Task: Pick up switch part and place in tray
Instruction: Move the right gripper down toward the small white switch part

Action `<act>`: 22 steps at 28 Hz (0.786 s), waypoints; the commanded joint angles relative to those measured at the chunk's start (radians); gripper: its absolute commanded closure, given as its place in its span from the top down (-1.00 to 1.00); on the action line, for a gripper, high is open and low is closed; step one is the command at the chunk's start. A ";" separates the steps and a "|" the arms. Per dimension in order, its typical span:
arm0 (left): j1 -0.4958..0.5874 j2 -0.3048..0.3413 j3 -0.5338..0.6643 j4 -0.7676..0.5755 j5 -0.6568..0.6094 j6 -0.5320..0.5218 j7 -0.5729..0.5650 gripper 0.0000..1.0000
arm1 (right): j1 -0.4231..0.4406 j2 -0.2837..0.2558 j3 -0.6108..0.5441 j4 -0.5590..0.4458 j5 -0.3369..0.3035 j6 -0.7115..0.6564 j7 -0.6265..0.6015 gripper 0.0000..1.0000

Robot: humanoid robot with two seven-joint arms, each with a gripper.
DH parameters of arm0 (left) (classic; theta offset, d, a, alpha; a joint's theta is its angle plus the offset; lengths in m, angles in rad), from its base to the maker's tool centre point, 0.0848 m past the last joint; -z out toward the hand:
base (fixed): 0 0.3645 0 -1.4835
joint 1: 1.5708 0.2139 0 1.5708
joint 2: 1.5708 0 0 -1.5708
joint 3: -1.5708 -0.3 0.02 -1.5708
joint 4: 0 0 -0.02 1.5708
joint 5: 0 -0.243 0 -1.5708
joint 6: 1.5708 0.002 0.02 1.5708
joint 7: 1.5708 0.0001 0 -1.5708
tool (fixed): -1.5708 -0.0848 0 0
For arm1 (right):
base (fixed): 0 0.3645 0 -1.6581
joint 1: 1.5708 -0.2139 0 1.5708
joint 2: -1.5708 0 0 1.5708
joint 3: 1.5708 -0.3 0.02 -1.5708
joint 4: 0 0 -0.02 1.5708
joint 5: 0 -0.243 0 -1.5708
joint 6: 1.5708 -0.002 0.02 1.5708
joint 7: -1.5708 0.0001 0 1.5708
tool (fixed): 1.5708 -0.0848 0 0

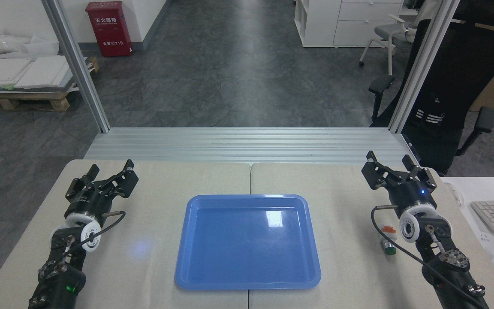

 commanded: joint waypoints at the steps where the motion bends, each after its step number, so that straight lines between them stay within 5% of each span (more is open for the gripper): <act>1: 0.000 0.002 0.000 0.002 -0.003 0.000 -0.005 1.00 | -0.002 -0.006 0.000 0.000 0.001 0.001 0.007 0.96; 22: 0.000 0.000 0.000 0.000 0.002 0.002 0.000 1.00 | 0.006 -0.035 0.002 0.000 -0.001 -0.008 0.005 0.96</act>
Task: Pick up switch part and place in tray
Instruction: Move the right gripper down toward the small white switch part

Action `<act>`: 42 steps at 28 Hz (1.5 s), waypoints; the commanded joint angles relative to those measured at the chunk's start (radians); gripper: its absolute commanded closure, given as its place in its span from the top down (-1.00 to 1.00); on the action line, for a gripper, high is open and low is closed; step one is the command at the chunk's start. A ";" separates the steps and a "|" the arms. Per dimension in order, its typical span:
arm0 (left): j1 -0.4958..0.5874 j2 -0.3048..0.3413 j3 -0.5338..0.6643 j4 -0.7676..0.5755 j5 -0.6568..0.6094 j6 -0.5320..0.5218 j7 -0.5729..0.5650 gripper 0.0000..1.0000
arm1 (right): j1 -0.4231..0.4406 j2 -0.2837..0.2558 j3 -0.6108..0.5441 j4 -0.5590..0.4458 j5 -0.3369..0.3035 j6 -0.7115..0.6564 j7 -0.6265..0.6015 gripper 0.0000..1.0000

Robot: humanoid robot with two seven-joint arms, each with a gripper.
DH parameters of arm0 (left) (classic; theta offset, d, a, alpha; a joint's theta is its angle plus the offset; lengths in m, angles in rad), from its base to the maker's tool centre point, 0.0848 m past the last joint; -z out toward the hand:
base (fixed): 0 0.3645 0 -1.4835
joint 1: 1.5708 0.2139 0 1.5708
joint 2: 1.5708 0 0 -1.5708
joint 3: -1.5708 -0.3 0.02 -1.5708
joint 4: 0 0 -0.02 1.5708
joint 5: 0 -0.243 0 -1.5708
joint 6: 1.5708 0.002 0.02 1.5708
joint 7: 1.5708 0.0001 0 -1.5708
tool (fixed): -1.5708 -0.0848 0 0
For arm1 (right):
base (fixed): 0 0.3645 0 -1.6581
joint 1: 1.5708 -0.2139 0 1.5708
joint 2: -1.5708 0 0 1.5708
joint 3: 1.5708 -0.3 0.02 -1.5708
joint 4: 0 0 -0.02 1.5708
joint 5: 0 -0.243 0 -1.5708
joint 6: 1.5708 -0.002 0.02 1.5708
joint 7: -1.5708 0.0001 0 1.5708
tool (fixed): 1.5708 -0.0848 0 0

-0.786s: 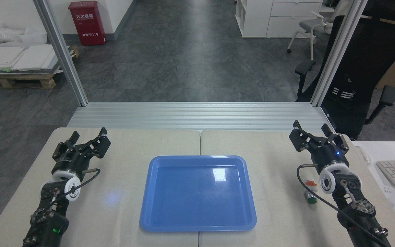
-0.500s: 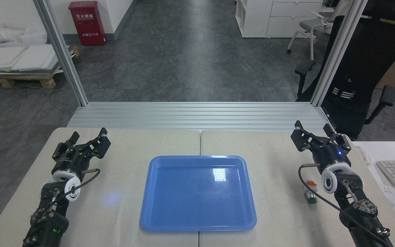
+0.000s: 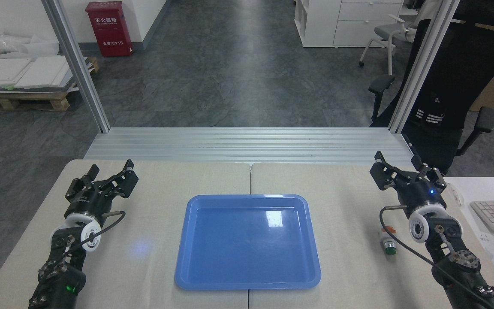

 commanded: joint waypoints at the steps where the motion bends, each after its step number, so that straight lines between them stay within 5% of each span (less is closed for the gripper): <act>1: 0.000 0.000 0.000 0.000 0.000 -0.001 0.000 1.00 | 0.002 0.005 0.002 0.000 -0.001 0.000 -0.001 0.96; 42: 0.000 0.000 0.000 0.000 0.000 0.001 0.000 1.00 | 0.031 0.009 0.044 -0.052 -0.005 -0.028 0.002 0.96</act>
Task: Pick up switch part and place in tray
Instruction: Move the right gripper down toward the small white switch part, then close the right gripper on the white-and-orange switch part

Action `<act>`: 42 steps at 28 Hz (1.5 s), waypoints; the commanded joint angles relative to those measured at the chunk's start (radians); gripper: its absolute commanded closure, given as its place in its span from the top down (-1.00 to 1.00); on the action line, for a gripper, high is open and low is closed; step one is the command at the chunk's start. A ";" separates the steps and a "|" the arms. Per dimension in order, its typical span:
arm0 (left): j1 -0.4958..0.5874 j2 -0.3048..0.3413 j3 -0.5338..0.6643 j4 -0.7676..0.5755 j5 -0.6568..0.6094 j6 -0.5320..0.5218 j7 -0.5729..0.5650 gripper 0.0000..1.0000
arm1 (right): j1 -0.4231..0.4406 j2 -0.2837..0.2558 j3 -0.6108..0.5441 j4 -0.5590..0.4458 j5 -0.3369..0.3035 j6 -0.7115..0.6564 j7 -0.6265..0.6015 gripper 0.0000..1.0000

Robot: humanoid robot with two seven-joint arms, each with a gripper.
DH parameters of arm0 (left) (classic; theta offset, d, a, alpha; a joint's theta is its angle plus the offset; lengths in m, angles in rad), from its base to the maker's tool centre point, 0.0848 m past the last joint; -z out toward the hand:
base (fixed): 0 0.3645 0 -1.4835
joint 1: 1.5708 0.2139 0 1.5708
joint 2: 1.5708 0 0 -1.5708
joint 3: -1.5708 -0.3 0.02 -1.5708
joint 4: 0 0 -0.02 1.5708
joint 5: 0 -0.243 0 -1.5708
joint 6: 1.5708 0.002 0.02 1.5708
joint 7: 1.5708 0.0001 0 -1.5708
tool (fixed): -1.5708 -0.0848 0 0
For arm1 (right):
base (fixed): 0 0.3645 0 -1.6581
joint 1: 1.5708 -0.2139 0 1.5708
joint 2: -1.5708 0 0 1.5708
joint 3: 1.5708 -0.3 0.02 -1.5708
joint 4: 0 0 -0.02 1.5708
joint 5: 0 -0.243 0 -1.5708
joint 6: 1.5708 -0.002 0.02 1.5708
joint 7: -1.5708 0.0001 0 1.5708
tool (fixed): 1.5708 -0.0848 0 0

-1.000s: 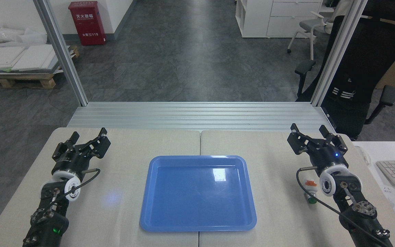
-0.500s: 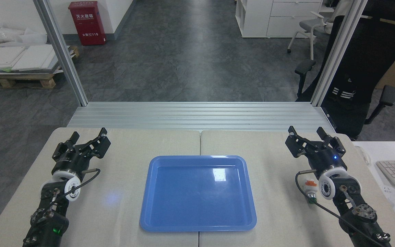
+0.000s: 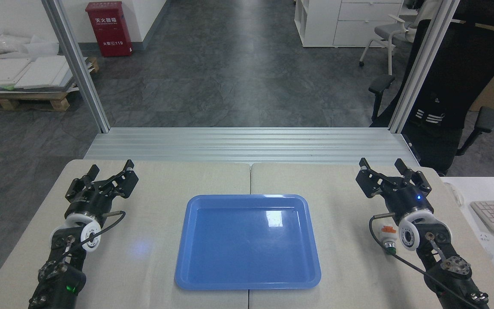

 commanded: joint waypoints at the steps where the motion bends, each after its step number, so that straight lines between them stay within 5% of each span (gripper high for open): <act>1: 0.000 0.000 0.000 0.000 0.001 0.000 0.000 1.00 | -0.001 0.000 0.000 0.000 0.000 0.000 0.001 0.96; 20: 0.000 0.000 0.000 0.000 0.001 0.000 0.000 1.00 | 0.200 -0.029 0.005 0.008 0.015 0.005 0.087 0.96; 34: 0.000 0.000 0.000 0.000 0.001 -0.001 0.000 1.00 | 0.197 -0.028 0.044 0.107 0.078 0.043 0.082 0.93; 35: 0.000 0.000 0.000 0.000 0.001 -0.001 0.000 1.00 | 0.197 -0.028 0.054 0.107 0.080 0.045 0.082 0.89; 37: 0.000 0.000 0.000 0.000 0.001 -0.001 0.000 1.00 | 0.194 -0.028 0.092 0.107 0.097 0.054 0.084 0.33; 42: 0.000 0.000 0.000 0.000 0.001 -0.001 0.002 1.00 | 0.192 -0.022 0.106 0.107 0.101 0.086 0.088 -0.39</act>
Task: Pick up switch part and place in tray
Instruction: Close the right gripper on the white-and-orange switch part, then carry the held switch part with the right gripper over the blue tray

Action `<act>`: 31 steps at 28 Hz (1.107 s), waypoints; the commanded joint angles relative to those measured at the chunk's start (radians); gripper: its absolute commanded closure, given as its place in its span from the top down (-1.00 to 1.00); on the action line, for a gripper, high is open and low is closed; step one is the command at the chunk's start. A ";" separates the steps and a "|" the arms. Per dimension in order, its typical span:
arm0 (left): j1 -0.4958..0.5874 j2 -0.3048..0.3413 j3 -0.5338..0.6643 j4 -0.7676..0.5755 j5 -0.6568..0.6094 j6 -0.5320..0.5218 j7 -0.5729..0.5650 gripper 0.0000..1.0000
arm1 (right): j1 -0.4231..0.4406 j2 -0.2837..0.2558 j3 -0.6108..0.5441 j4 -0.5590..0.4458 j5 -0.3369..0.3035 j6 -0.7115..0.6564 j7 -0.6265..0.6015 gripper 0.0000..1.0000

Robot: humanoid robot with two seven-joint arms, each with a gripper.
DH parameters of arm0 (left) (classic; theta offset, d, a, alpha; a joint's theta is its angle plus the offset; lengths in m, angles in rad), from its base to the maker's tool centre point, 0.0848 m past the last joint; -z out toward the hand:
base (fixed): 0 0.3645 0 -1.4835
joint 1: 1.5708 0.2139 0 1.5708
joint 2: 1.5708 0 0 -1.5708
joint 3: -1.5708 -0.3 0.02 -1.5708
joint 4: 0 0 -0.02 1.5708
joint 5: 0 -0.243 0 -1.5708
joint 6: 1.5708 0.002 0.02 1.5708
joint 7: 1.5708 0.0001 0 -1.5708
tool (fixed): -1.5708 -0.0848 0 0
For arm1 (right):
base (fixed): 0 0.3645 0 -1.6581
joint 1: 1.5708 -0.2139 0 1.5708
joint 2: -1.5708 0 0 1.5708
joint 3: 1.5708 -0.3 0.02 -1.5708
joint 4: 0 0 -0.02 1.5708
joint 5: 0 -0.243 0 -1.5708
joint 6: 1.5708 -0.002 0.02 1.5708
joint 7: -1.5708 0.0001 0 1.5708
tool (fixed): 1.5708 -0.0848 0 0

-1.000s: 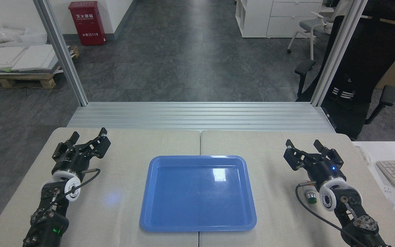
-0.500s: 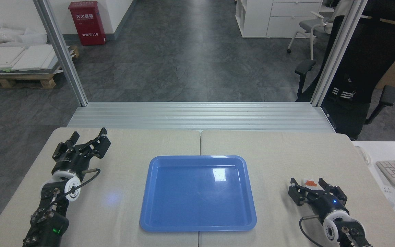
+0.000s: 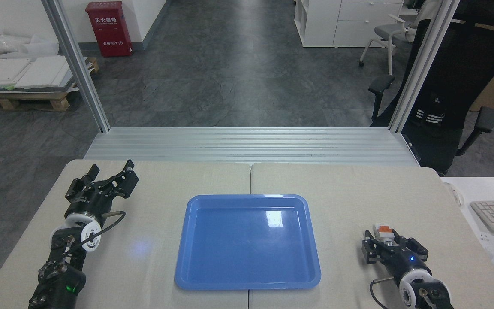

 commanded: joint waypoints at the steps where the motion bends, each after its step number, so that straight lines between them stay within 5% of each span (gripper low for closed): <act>1: 0.000 0.000 0.000 0.000 -0.001 0.002 0.000 1.00 | -0.002 0.004 0.022 0.001 0.008 0.021 0.004 -0.44; 7: 0.000 0.000 0.000 0.000 0.000 0.001 0.000 1.00 | -0.029 0.013 -0.012 -0.021 -0.005 0.027 -0.007 -0.58; 13: 0.000 0.000 0.000 0.000 0.000 0.002 0.000 1.00 | -0.138 0.144 -0.035 -0.143 0.003 0.069 0.023 -0.59; 16: 0.000 0.000 0.000 0.000 0.000 0.002 0.000 1.00 | -0.196 0.227 0.054 -0.176 0.034 0.134 0.120 -0.58; 23: 0.000 0.000 0.000 0.000 0.000 0.002 0.000 1.00 | -0.236 0.318 0.365 -0.171 0.083 0.309 0.220 -0.56; 31: 0.000 0.000 0.000 0.000 0.000 0.001 0.000 1.00 | -0.180 0.363 0.404 -0.072 0.160 0.308 0.257 -0.53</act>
